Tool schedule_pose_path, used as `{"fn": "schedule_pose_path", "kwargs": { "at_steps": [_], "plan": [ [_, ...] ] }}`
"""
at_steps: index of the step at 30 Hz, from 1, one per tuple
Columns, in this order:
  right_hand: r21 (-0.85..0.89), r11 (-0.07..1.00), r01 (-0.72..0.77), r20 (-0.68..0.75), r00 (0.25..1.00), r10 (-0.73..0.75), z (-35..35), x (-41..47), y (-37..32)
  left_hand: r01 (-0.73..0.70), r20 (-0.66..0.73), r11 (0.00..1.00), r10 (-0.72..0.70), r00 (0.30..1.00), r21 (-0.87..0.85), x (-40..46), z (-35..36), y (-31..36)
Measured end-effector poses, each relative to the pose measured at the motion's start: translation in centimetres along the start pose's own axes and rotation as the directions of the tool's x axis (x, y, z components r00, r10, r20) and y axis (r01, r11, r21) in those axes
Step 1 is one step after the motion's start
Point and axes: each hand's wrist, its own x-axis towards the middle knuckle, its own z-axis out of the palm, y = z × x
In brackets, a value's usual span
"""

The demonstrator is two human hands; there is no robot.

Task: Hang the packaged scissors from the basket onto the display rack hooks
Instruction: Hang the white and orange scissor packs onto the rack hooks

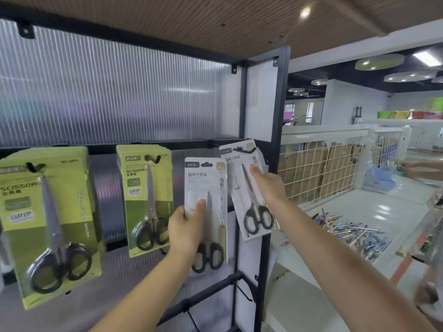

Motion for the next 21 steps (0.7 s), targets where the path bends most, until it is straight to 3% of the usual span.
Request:
{"fn": "schedule_pose_path", "kwargs": {
  "at_steps": [11,16,21],
  "plan": [
    [0.032,0.999,-0.023,0.099,0.995,0.019,6.3,5.5,0.9,-0.012,0.109,1.000,0.014,0.994,-0.019,0.5,-0.4,-1.3],
    [0.125,0.992,0.013,0.187,0.982,-0.036,7.5,10.8,4.6,0.023,0.151,1.000,-0.022,0.988,-0.006,1.0,-0.2,-2.0],
    [0.176,0.977,0.123,0.098,0.985,-0.142,3.0,3.7,0.1,0.053,0.166,0.999,-0.051,0.985,-0.006,0.9,0.5,-1.9]
  ]
}}
